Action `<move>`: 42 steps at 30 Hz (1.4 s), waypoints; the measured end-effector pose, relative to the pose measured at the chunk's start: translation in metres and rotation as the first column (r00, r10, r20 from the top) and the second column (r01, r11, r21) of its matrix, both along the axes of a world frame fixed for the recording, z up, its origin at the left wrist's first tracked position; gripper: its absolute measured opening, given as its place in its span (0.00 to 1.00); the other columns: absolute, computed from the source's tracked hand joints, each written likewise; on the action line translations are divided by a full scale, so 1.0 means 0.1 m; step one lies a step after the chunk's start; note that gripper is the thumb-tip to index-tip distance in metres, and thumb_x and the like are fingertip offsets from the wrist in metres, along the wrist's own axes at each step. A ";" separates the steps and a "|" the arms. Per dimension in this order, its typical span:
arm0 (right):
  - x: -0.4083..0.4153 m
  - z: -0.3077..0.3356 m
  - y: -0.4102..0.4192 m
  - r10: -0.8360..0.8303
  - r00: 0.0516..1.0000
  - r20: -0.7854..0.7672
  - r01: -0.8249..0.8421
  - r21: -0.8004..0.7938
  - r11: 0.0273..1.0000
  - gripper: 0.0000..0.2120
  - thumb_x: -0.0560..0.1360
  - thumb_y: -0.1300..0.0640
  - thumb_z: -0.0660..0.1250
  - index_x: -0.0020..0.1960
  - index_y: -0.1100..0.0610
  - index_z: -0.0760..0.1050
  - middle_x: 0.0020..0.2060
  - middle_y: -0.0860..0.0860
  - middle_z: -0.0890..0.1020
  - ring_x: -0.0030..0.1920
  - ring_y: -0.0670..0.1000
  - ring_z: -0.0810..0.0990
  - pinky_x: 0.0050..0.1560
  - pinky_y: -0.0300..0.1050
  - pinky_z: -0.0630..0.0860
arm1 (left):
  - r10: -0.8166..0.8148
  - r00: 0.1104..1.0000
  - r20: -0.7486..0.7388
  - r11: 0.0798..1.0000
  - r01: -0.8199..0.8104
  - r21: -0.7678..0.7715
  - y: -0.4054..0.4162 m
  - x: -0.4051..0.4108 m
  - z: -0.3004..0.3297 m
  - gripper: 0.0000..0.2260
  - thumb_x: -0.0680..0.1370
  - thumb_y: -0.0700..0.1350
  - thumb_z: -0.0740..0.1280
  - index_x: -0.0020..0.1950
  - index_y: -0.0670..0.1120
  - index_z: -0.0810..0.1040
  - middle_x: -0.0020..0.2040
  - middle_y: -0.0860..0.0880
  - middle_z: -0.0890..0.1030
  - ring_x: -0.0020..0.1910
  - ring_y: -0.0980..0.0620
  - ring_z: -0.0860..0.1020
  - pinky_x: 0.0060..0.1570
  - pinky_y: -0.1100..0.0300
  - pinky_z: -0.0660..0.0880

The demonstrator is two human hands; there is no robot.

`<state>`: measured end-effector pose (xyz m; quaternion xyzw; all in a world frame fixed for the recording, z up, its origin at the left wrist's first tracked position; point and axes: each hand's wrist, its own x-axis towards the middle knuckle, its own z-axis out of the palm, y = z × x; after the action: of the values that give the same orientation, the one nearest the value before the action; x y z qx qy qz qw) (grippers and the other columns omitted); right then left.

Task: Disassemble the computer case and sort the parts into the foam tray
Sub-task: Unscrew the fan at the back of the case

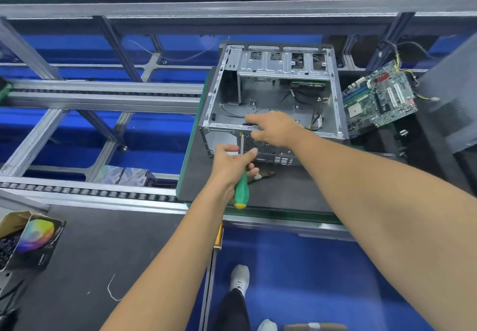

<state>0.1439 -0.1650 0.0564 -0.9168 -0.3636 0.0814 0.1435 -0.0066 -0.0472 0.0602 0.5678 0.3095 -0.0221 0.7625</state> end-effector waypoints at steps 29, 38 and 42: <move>-0.02 0.00 -0.01 0.001 1.000 0.018 -0.001 0.002 1.000 0.12 0.74 0.51 0.62 0.57 0.47 0.70 0.27 0.48 0.71 0.31 0.45 0.69 0.30 0.45 0.56 | -0.178 0.984 0.000 0.957 0.173 0.234 0.05 0.19 -0.01 0.12 0.86 0.39 0.51 0.66 0.37 0.68 0.39 0.45 0.79 0.27 0.53 0.79 0.25 0.63 0.69; -0.01 -0.01 0.00 0.006 1.000 0.012 -0.006 -0.004 1.000 0.12 0.75 0.48 0.61 0.58 0.45 0.69 0.29 0.47 0.72 0.33 0.44 0.69 0.31 0.44 0.58 | -0.094 0.994 0.051 0.958 0.076 0.276 0.05 0.35 -0.16 0.06 0.85 0.48 0.63 0.51 0.47 0.71 0.36 0.48 0.78 0.20 0.54 0.71 0.19 0.63 0.66; -0.02 0.01 -0.01 0.008 1.000 0.011 -0.008 0.000 1.000 0.13 0.75 0.48 0.61 0.59 0.47 0.70 0.28 0.47 0.72 0.32 0.43 0.69 0.31 0.44 0.59 | -0.059 0.994 0.096 0.956 0.029 0.292 0.01 0.37 -0.24 0.08 0.85 0.48 0.61 0.49 0.46 0.70 0.27 0.51 0.75 0.18 0.52 0.65 0.21 0.63 0.61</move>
<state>0.1416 -0.1662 0.0571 -0.9158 -0.3679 0.0771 0.1413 0.0307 -0.0462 0.0361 0.6805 0.2565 0.0361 0.6854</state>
